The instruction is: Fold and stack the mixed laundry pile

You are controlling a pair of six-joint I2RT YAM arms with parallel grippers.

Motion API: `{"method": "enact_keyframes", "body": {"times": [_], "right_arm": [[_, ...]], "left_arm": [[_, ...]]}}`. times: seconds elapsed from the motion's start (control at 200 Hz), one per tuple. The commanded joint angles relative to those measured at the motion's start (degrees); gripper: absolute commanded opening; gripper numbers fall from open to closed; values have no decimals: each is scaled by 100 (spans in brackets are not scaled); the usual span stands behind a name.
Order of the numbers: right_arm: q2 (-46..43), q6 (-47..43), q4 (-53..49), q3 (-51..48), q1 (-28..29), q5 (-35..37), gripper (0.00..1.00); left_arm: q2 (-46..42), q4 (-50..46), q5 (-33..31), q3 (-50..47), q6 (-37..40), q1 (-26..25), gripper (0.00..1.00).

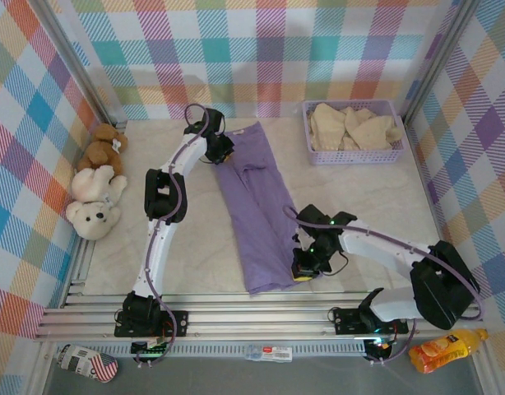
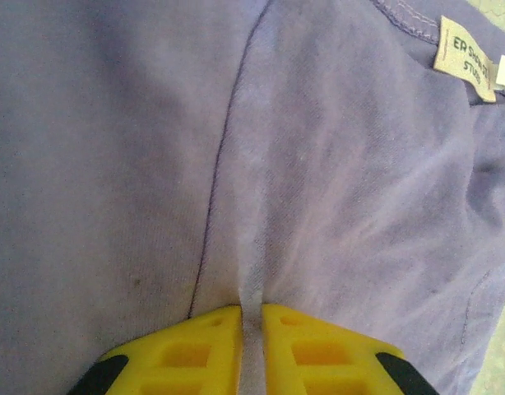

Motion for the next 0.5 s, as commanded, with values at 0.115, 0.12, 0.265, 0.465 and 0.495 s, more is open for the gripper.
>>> {"method": "enact_keyframes", "body": {"times": [0.115,0.12,0.265,0.465,0.495], "right_arm": [[109,496,-236,-359,56,35,13],[121,501,-236,-341,57,61,13],[193,454,-526,325,58,754,39],[119,198,-718,1057,10,1273,49],[204,119,-694,1171,6,1252,49]], "left_arm": [[469,-144,-63,150,-134,68,25],[469,-143,-49,152,-129,68,25],[357,-146,278,150,-98,60,65],[-147,-254,598,170,322,60,82],[-237,-324,585,203,417,64,82]]}}
